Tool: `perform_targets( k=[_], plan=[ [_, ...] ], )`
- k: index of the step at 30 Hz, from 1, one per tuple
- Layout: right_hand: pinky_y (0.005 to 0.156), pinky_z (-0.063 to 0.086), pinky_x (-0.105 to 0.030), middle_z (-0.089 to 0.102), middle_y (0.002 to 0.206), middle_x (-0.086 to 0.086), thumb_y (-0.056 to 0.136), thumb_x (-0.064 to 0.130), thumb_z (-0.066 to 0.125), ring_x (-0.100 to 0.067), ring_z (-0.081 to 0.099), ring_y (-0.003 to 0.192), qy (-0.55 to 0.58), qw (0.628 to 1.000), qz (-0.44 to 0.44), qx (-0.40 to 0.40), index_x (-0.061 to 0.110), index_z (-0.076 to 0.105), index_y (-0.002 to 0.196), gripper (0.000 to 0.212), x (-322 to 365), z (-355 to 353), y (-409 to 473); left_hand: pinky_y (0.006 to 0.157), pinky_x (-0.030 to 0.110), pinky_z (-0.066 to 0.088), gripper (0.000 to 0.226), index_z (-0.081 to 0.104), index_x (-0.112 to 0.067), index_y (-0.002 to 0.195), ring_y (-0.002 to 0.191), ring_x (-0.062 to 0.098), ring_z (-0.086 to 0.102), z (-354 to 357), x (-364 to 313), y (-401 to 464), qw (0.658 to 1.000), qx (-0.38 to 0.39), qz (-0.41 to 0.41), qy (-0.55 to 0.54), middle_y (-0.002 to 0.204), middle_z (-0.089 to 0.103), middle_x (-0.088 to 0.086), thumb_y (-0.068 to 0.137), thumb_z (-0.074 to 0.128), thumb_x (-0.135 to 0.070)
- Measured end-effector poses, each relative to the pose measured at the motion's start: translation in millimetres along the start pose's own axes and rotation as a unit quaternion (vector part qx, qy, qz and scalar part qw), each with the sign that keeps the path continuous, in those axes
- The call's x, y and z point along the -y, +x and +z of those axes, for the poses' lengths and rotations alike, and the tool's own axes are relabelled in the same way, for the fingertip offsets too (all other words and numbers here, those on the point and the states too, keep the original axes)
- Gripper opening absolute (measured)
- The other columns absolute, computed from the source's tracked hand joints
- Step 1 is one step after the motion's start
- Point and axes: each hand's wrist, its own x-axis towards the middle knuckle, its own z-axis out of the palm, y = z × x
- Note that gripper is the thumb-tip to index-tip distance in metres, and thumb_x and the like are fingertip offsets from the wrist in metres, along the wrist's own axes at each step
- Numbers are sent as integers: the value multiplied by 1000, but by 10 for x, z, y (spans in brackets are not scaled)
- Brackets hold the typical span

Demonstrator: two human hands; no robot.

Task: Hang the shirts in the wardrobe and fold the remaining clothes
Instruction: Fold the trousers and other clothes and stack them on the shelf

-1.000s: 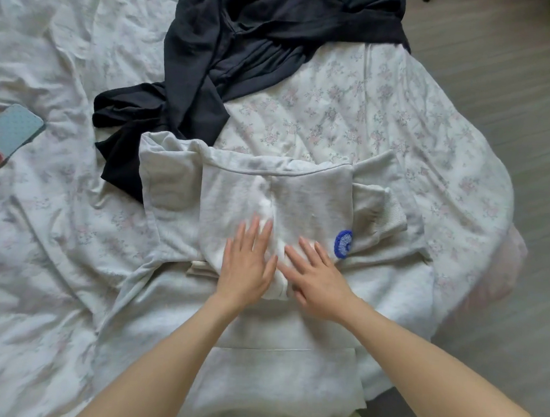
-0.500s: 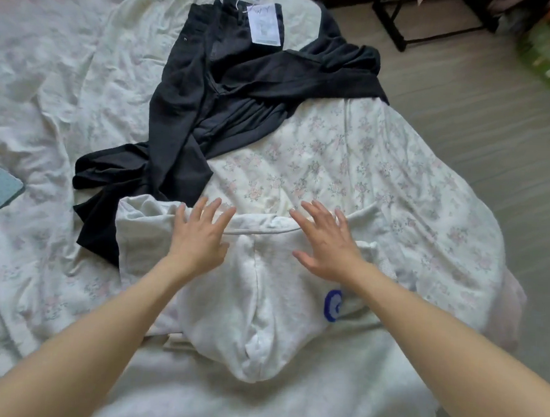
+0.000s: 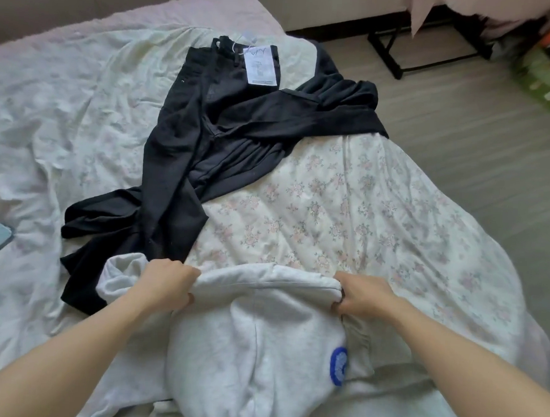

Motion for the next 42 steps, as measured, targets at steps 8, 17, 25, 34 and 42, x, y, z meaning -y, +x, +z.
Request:
perform_targets(
  k=[8,17,25,34,42],
  plan=[
    [56,26,-30,48,69,0,82,16,48,-26,44,65,-17,952,56,-300,24,34,88,17,64,-791,-163,63,29,34,24,52,-24,95,94,24,61,-765,123,-48,979,-181,-88,-41,103,63,-4,84,58,-44],
    [62,27,-30,63,72,-11,80,1,50,-24,39,53,-62,864,65,-496,10,56,102,25,64,-1060,-581,64,30,29,29,52,-16,101,91,27,60,-1309,50,-316,936,-317,-142,-50,97,59,3,89,55,-41],
    [48,43,-32,53,48,-5,36,-9,75,-25,45,33,-60,817,-63,-570,5,65,81,48,16,-326,-1253,48,33,40,39,58,-4,66,46,29,54,-891,-250,-1308,924,-374,-44,-60,56,53,11,45,90,-12],
    [52,45,-30,50,48,0,43,7,68,-21,50,37,-104,881,-151,-437,16,42,88,53,51,1212,-2315,49,32,42,25,62,-8,68,46,25,51,388,-755,-2519,930,-362,45,-38,57,51,8,62,38,-5],
    [55,40,-36,53,61,-5,32,-4,75,-24,50,45,-96,932,-94,-336,11,61,77,49,268,2147,-2711,42,30,40,40,63,-6,69,48,27,53,1105,-1131,-3132,975,-198,22,-97,61,55,10,34,70,11]
  ],
)
